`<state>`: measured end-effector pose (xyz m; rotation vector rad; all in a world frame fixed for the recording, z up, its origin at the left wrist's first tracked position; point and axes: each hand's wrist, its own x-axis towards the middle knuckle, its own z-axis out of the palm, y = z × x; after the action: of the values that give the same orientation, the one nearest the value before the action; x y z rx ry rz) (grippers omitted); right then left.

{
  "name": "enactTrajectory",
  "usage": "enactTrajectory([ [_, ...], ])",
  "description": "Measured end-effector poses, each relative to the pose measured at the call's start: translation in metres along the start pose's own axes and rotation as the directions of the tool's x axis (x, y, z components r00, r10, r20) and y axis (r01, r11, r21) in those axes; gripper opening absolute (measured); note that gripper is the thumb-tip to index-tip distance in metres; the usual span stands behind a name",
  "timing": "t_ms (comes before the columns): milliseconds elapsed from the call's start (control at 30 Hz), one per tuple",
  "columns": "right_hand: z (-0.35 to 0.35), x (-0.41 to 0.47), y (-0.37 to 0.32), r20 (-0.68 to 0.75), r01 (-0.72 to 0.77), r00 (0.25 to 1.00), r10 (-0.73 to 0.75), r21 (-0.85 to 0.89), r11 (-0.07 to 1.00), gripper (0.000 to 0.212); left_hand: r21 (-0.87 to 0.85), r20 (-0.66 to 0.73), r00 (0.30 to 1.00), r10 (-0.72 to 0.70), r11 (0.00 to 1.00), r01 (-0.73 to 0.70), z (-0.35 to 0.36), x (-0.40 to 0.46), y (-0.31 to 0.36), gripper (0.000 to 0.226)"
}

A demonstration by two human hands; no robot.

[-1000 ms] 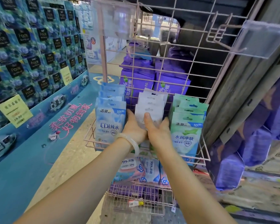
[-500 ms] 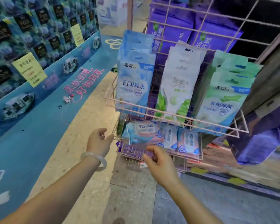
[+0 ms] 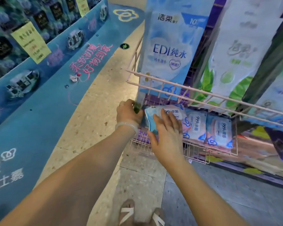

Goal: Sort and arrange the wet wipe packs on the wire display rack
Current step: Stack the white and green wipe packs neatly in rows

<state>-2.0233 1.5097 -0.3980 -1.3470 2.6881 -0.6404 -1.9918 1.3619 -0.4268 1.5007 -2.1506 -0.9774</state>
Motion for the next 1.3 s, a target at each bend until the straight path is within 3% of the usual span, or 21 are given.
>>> enactTrajectory([
  [100,0.005,-0.002,0.005,-0.045,0.03,0.999,-0.03,-0.003,1.0,0.055,-0.03,-0.052,0.996,0.078,0.996,-0.08,0.001,0.001,-0.003,0.021],
  [200,0.008,0.003,0.012,-0.072,0.033,0.997,-0.035,-0.026,0.999,0.054,-0.267,-0.119,0.99,0.075,0.958,-0.105,-0.005,-0.012,0.005,0.011],
  [300,0.01,0.011,0.018,-0.048,0.026,0.998,-0.026,-0.02,0.999,0.054,-0.45,-0.17,0.985,0.038,0.886,-0.112,-0.019,-0.031,0.015,0.019],
  [433,0.012,0.016,0.019,0.006,0.039,0.999,-0.038,-0.061,0.997,0.058,-0.456,-0.178,0.983,-0.045,0.889,-0.043,-0.038,-0.06,0.005,0.021],
  [567,0.0,0.049,0.023,0.205,-0.01,0.978,0.03,-0.101,0.995,0.06,-0.471,-0.144,0.984,-0.11,0.881,0.03,-0.052,-0.093,-0.01,0.032],
  [700,-0.026,0.078,0.027,0.368,-0.142,0.922,0.123,0.025,0.99,0.06,-0.46,-0.139,0.979,-0.151,0.885,0.071,-0.063,-0.108,-0.015,0.033],
  [733,-0.032,0.077,0.026,0.353,-0.159,0.925,0.14,0.027,0.987,0.057,-0.451,-0.137,0.98,-0.141,0.89,0.065,-0.065,-0.111,-0.015,0.033],
  [800,-0.04,0.064,0.017,0.178,-0.195,0.969,0.173,0.113,0.974,0.041,-0.408,-0.13,0.985,-0.114,0.911,0.051,-0.068,-0.117,-0.013,0.033],
  [867,-0.042,0.035,0.004,0.066,-0.258,0.964,0.257,0.467,0.846,0.034,-0.327,-0.116,0.992,-0.044,0.945,0.003,-0.07,-0.124,-0.012,0.032],
  [933,-0.04,0.001,-0.014,0.337,-0.408,0.913,0.23,0.747,0.525,0.045,-0.219,-0.093,0.992,0.08,0.971,-0.099,-0.068,-0.134,-0.01,0.025],
  [967,-0.036,-0.014,-0.022,0.476,-0.499,0.865,0.158,0.779,0.38,0.046,-0.15,-0.073,0.987,0.145,0.976,-0.155,-0.066,-0.139,-0.008,0.018],
  [1033,-0.028,-0.032,-0.028,0.546,-0.554,0.832,0.103,0.802,0.224,0.041,-0.026,0.015,0.957,0.288,0.957,-0.288,-0.058,-0.149,-0.005,0.024],
  [1100,-0.029,-0.037,-0.02,0.519,-0.547,0.826,0.222,0.833,0.087,0.028,-0.016,0.168,0.876,0.452,0.89,-0.456,-0.051,-0.16,-0.003,0.034],
  [1167,-0.037,-0.039,-0.001,0.543,-0.549,0.79,0.284,0.833,-0.066,0.015,-0.083,0.216,0.814,0.538,0.841,-0.534,-0.05,-0.165,-0.004,0.038],
  [1233,-0.048,-0.043,0.018,0.575,-0.555,0.776,0.26,0.818,-0.153,0.016,-0.173,0.146,0.877,0.459,0.884,-0.434,-0.051,-0.163,-0.003,0.04],
  [1300,-0.057,-0.047,0.03,0.581,-0.566,0.778,0.238,0.813,-0.138,0.022,-0.346,0.268,0.939,0.214,0.931,-0.114,-0.055,-0.159,0.009,0.045],
])
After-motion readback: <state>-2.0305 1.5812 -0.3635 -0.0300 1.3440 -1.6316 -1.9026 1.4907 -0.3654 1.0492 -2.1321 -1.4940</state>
